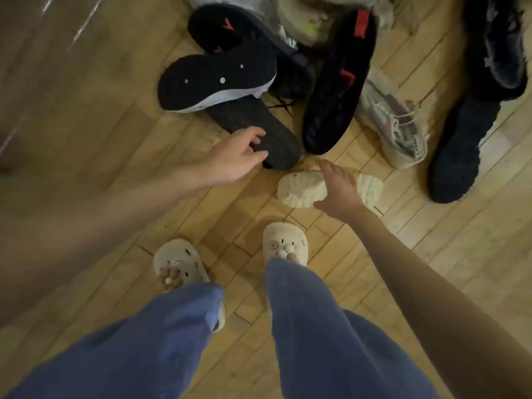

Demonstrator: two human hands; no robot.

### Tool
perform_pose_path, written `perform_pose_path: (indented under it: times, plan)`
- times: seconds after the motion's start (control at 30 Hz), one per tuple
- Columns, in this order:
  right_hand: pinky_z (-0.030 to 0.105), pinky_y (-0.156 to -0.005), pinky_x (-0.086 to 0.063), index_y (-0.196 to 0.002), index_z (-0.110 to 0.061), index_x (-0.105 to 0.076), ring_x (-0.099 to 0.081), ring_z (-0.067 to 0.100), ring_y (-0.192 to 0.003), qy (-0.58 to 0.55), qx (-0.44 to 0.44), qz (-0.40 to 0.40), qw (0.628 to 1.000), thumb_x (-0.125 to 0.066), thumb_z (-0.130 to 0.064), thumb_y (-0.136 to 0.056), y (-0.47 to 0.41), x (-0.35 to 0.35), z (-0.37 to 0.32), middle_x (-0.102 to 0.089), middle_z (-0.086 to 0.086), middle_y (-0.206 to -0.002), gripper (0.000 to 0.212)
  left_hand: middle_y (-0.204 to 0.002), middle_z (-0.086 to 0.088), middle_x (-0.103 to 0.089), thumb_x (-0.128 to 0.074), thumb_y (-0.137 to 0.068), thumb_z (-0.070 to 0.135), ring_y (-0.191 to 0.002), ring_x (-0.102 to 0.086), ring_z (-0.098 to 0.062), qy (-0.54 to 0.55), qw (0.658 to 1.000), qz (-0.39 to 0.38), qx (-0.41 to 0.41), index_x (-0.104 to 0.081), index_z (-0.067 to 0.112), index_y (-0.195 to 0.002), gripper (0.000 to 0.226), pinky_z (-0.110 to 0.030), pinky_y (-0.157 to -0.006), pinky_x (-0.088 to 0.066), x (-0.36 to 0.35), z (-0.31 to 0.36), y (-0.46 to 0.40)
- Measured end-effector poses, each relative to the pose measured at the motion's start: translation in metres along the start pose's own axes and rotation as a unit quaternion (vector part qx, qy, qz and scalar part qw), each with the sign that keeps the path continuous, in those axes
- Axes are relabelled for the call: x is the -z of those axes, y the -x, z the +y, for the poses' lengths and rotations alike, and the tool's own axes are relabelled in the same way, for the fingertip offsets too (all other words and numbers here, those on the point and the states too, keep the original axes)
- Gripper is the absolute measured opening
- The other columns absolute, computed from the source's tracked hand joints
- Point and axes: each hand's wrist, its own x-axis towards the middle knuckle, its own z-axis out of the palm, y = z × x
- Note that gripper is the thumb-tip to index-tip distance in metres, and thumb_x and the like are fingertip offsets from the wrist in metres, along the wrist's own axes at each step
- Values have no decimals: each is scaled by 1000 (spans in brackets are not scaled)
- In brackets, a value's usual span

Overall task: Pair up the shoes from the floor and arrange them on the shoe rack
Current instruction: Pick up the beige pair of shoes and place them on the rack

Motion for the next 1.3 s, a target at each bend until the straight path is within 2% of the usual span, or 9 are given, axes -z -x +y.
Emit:
perform_pose_path:
  times: [0.13, 0.27, 0.43, 0.53, 0.77, 0.9, 1.0, 1.07, 1.3]
  plan:
    - [48, -118, -9, -146, -17, -29, -28, 30, -139, 101, 62, 8, 993, -81, -39, -68, -22, -31, 9, -35, 8, -147, 96, -128, -1, -55, -53, -96, 27, -110, -55, -14, 1, 1000, -4, -12, -44, 19, -138, 44, -36, -96, -48, -11, -29, -29]
    - [38, -110, -29, -139, -19, -37, -42, 25, -124, 140, 91, 58, 984, -80, -47, -58, -31, -35, 9, -43, 2, -132, 96, -119, 4, -59, -53, -96, 26, -107, -58, -14, 29, 998, 13, -47, -48, 21, -135, 40, -28, -92, -47, -16, -48, -51]
    - [35, -99, -38, -135, -15, -40, -47, 22, -111, 78, 145, 114, 980, -77, -58, -51, -22, -19, 2, -46, 0, -122, 102, -100, 0, -65, -56, -94, 23, -87, -68, -20, 63, 993, 52, -84, -57, 16, -117, 24, -45, -85, -55, -2, -50, -62]
    - [27, -79, -43, -127, -15, -45, -49, 15, -93, -36, 191, 152, 969, -64, -67, -48, -13, -17, -18, -45, -6, -107, 96, -88, 0, -66, -55, -95, 19, -75, -67, -16, 92, 989, 56, -100, -57, 14, -109, 15, -41, -77, -55, 8, -48, -54]
    - [18, -72, -42, -113, -6, -52, -52, 8, -89, -224, 297, 332, 867, -73, -53, -53, -30, 10, -84, -50, -7, -101, 79, -82, -4, -67, -51, -96, 18, -70, -64, -18, 93, 989, 80, -85, -60, 18, -100, 10, -35, -66, -52, 44, -55, -28]
    - [24, -84, -48, -115, 4, -52, -57, 12, -101, -324, 328, 436, 773, -75, -48, -61, -41, 36, -116, -58, 3, -108, 79, -60, 2, -65, -51, -96, 27, -45, -54, -9, 161, 980, 103, -55, -63, 15, -82, 21, -25, -48, -42, 71, -53, -19]
    - [16, -92, -43, -117, 7, -46, -52, 7, -106, -343, 354, 497, 715, -81, -38, -65, -40, 50, -132, -53, 5, -113, 77, -51, 1, -60, -47, -97, 30, -38, -49, -7, 212, 969, 117, -48, -62, 9, -77, 33, -18, -39, -34, 91, -43, -3]
    - [15, -93, -42, -119, 7, -40, -50, 8, -109, -344, 372, 507, 697, -86, -29, -65, -40, 52, -137, -49, 8, -115, 80, -53, -1, -59, -45, -98, 31, -39, -48, -8, 234, 963, 123, -44, -61, 7, -77, 37, -18, -38, -33, 99, -39, 7]
    - [45, -81, -52, -113, 12, -38, -53, 18, -106, -347, 425, 504, 667, -92, -24, -57, -42, 20, -144, -45, 6, -112, 86, -71, -5, -66, -38, -99, 38, -52, -54, -12, 290, 953, 73, 42, -67, 7, -85, 44, -22, -49, -37, 92, -56, 17]
